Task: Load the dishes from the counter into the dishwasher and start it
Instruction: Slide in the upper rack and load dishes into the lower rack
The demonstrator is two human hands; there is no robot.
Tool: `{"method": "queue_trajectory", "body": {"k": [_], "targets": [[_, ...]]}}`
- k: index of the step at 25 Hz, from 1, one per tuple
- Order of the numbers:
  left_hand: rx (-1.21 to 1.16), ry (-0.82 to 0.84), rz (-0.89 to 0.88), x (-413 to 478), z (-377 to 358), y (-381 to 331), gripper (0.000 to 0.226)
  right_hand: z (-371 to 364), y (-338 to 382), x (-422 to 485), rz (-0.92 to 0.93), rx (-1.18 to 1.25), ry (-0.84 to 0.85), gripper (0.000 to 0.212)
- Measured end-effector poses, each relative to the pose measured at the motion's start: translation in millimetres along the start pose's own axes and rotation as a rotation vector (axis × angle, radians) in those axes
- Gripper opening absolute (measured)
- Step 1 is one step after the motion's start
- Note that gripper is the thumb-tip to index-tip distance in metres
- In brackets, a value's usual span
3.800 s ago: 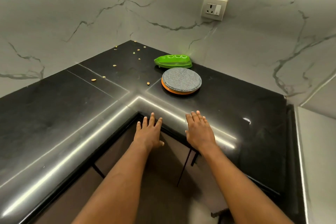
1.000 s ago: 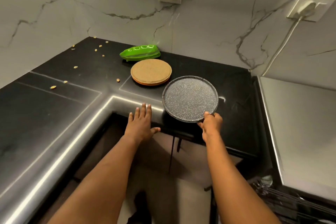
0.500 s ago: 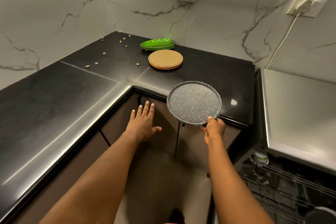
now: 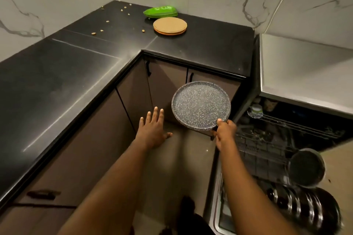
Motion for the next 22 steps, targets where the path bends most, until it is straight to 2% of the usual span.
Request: {"method": "queue_trajectory", "body": {"k": [9,12,17,22], "targets": [[0.043,0.095,-0.020,-87.7,-59.4,-82.4,0.097,130.2,-4.9,-46.1,-0.107,0.038,0.032,0.019],[0.037,0.158,-0.029,-115.4,-82.6,-135.2,0.095,193.3,-3.2,-48.7,-0.147,0.009,0.024,0.014],[0.052,0.227,-0.090,-155.8,-125.3,-238.1,0.094,306.7,19.9,-51.0,-0.177,-0.079,-0.027,0.022],[0.103,0.246,-0.172,-161.5,-136.1,-327.6,0.091,399.9,43.5,-28.2,-0.171,-0.186,-0.084,0.015]]}}
Point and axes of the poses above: each hand's wrist, its own x-axis towards the middle knuckle, its own z-axis out of the back of the hand, y = z × x, the point moved 8 cm from there along x, towards the middle knuckle, and after that the axes turned 14 degrees about x, right-handed, at the moved point
